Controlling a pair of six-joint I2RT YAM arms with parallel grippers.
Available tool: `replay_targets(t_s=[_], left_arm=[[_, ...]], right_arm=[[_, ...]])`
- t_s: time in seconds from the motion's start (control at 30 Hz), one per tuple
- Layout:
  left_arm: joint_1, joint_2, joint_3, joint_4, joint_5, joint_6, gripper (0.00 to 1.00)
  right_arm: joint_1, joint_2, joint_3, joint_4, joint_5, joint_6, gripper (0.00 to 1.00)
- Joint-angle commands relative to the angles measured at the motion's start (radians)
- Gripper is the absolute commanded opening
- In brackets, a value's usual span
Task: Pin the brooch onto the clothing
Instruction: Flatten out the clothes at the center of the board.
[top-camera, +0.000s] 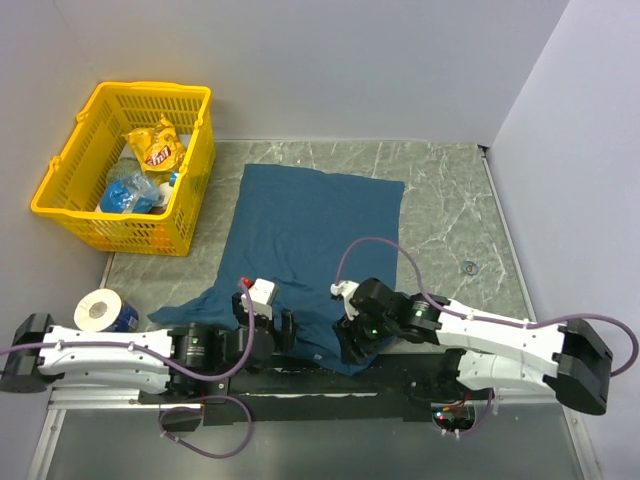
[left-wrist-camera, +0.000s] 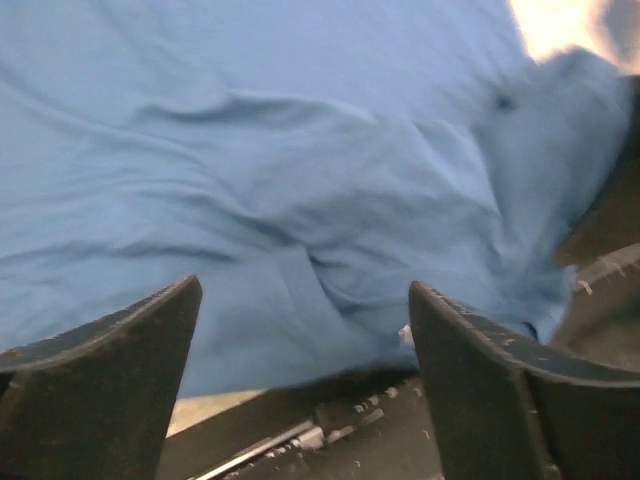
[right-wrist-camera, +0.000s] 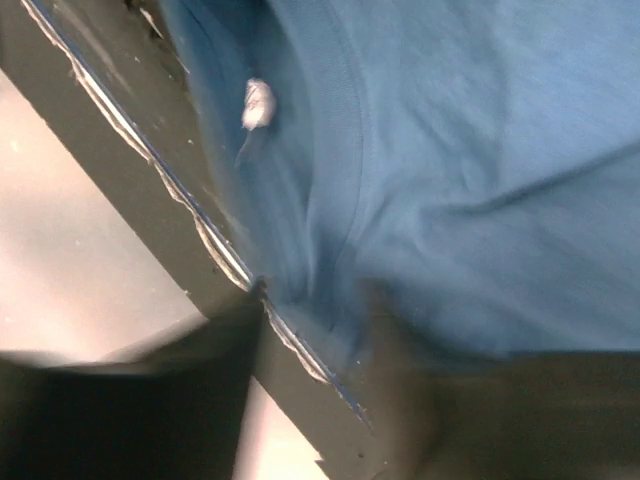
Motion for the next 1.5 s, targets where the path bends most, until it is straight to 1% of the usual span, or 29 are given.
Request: replay_targets(t_s=[0.0, 0.07, 0.13, 0.17, 0.2, 0.23, 0.27, 0.3, 0.33, 0.37, 0.4, 0.43, 0.47, 0.5, 0.53, 0.6, 0.63, 0.67, 0.7, 0.73, 0.8, 0.87, 0.9, 0.97, 1.0, 1.03, 1.2, 1.3, 1.47], left_arm=[[-0.043, 0.072, 0.123, -0.192, -0.340, -0.197, 0.98], [-0.040, 0.104, 0.153, -0.225, -0.391, -0.228, 0.96], [-0.014, 0.115, 0.179, -0.233, -0.423, -0.218, 0.96], [0.044, 0.112, 0.179, -0.147, -0.405, -0.161, 0.96], [0.084, 0.105, 0.173, -0.085, -0.376, -0.085, 0.96], [0.135, 0.080, 0.156, -0.009, -0.257, 0.060, 0.96], [0.252, 0.065, 0.147, 0.098, -0.189, 0.113, 0.96], [0.315, 0.037, 0.134, 0.163, -0.111, 0.199, 0.96], [0.380, 0.031, 0.119, 0.210, 0.034, 0.236, 0.96], [0.491, 0.032, 0.120, 0.242, 0.101, 0.259, 0.96], [0.544, 0.066, 0.130, 0.277, 0.150, 0.308, 0.96], [0.586, 0.098, 0.172, 0.282, 0.228, 0.330, 0.96], [0.662, 0.136, 0.200, 0.287, 0.264, 0.353, 0.96], [0.696, 0.229, 0.235, 0.272, 0.288, 0.379, 0.96], [0.730, 0.280, 0.308, 0.265, 0.366, 0.394, 0.96], [0.819, 0.423, 0.382, 0.248, 0.429, 0.410, 0.96], [0.847, 0.466, 0.459, 0.233, 0.474, 0.412, 0.96], [0.891, 0.509, 0.493, 0.238, 0.540, 0.410, 0.96], [0.913, 0.594, 0.527, 0.236, 0.569, 0.412, 0.96], [0.926, 0.633, 0.610, 0.212, 0.577, 0.407, 0.96], [0.969, 0.746, 0.680, 0.206, 0.641, 0.415, 0.96], [1.006, 0.831, 0.801, 0.166, 0.695, 0.431, 0.96], [1.019, 0.926, 0.909, 0.128, 0.704, 0.445, 0.96], [1.060, 1.024, 1.019, 0.025, 0.718, 0.458, 0.96], [1.077, 1.107, 1.104, 0.002, 0.739, 0.461, 0.96], [1.112, 1.147, 1.151, -0.021, 0.752, 0.461, 0.96], [1.193, 1.385, 1.407, -0.156, 0.796, 0.464, 0.96], [1.224, 1.486, 1.527, -0.230, 0.777, 0.476, 0.96], [1.264, 1.563, 1.599, -0.267, 0.777, 0.481, 0.97]], right_arm=[[0.001, -0.124, 0.052, 0.046, 0.103, -0.045, 0.85], [-0.005, -0.142, 0.085, 0.097, 0.199, -0.059, 0.93], [-0.037, -0.110, 0.141, 0.144, 0.237, -0.085, 0.95], [-0.058, -0.087, 0.164, 0.149, 0.261, -0.090, 0.94], [-0.130, -0.025, 0.190, 0.158, 0.268, -0.095, 0.94], [-0.172, 0.008, 0.241, 0.164, 0.262, -0.095, 0.93], [-0.222, 0.058, 0.259, 0.178, 0.257, -0.090, 0.93], [-0.306, 0.080, 0.278, 0.189, 0.234, -0.076, 0.92], [-0.357, 0.097, 0.302, 0.236, 0.213, -0.073, 0.91], [-0.397, 0.130, 0.312, 0.264, 0.202, -0.073, 0.90], [-0.467, 0.152, 0.328, 0.270, 0.188, -0.072, 0.90], [-0.495, 0.172, 0.363, 0.294, 0.183, -0.078, 0.89], [-0.520, 0.222, 0.391, 0.289, 0.191, -0.088, 0.89], [-0.545, 0.250, 0.422, 0.269, 0.206, -0.098, 0.89], [-0.587, 0.275, 0.468, 0.267, 0.215, -0.104, 0.89], [-0.641, 0.339, 0.509, 0.270, 0.200, -0.095, 0.89], [-0.687, 0.362, 0.540, 0.279, 0.174, -0.098, 0.89], [-0.706, 0.413, 0.565, 0.269, 0.174, -0.098, 0.89], [-0.723, 0.442, 0.588, 0.261, 0.174, -0.107, 0.89], [-0.746, 0.471, 0.644, 0.244, 0.174, -0.108, 0.89], [-0.810, 0.569, 0.712, 0.191, 0.131, -0.096, 0.89], [-0.857, 0.652, 0.784, 0.165, 0.099, -0.089, 0.89], [-0.868, 0.681, 0.831, 0.154, 0.097, -0.084, 0.89], [-0.899, 0.761, 0.884, 0.125, 0.096, -0.078, 0.89], [-0.908, 0.787, 0.926, 0.108, 0.091, -0.076, 0.89], [-0.919, 0.845, 0.957, 0.077, 0.091, -0.073, 0.89], [-0.962, 0.982, 1.104, -0.009, 0.099, -0.061, 0.88], [-0.974, 1.048, 1.169, -0.072, 0.108, -0.058, 0.87], [-0.994, 1.100, 1.192, -0.089, 0.111, -0.042, 0.86]])
